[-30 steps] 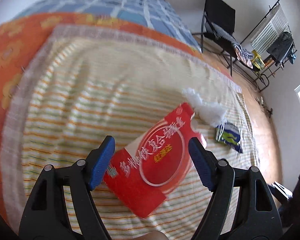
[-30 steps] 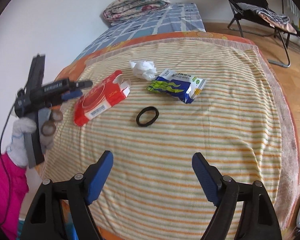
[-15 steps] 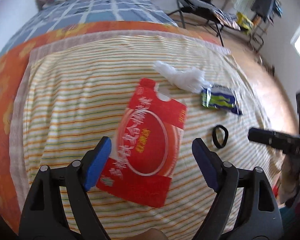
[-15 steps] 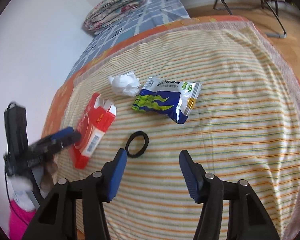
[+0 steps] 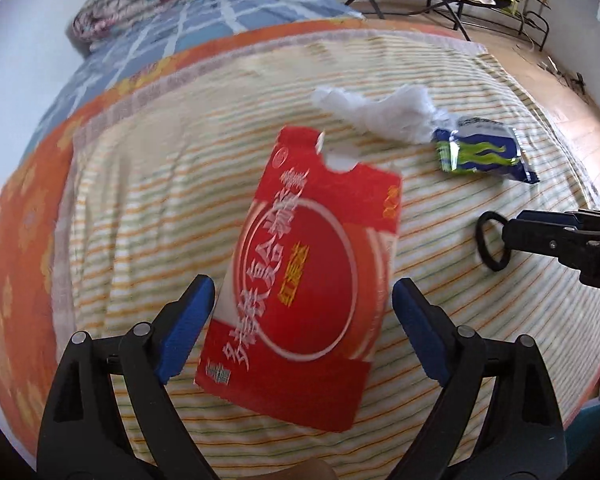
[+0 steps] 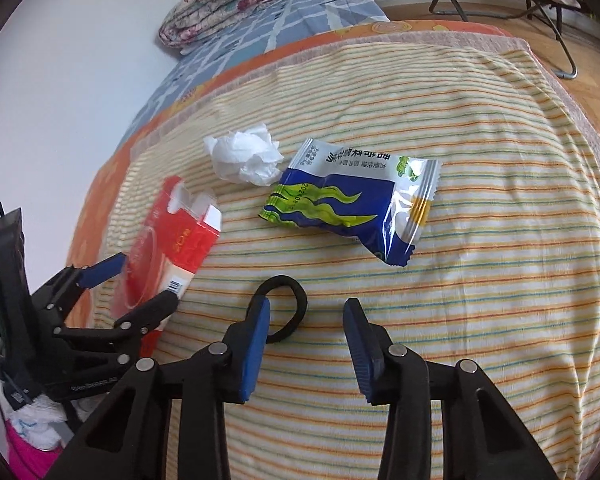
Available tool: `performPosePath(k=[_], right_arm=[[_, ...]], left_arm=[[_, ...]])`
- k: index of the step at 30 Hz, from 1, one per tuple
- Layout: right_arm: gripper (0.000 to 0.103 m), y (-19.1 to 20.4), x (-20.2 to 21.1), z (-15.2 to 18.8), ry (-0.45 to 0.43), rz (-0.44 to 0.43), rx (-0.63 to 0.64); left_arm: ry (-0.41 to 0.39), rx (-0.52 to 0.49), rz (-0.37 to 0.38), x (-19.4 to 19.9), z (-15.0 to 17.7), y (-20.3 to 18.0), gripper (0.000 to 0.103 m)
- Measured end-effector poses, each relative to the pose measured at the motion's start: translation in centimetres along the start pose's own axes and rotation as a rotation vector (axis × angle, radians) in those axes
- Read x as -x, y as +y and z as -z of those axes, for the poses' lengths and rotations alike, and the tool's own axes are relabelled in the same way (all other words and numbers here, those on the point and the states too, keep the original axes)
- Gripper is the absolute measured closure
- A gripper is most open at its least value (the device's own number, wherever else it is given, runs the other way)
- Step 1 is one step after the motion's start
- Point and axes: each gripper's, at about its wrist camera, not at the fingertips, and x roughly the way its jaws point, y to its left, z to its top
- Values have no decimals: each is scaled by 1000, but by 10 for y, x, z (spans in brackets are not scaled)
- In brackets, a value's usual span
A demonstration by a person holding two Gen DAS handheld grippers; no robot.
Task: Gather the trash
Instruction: 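Grasp the red box with the left tool while the right tool grasps the black hair tie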
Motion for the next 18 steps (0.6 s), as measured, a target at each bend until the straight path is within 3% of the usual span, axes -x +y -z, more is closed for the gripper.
performPosePath(k=[3,7,9,18], right_arm=[[67,7,-3,0,-8,43,40],[93,18,-6,2,-8,91,119],[98,17,-5,3,-12,92,119],[100,19,30,5,-96,56,107]], left_arm=[[-1,42,24,-2,6,9,12],[-44,35,10,12,10,10,15],[-67,26,3,20,10,8,15],[-128,19,-5,61,20,6,19]])
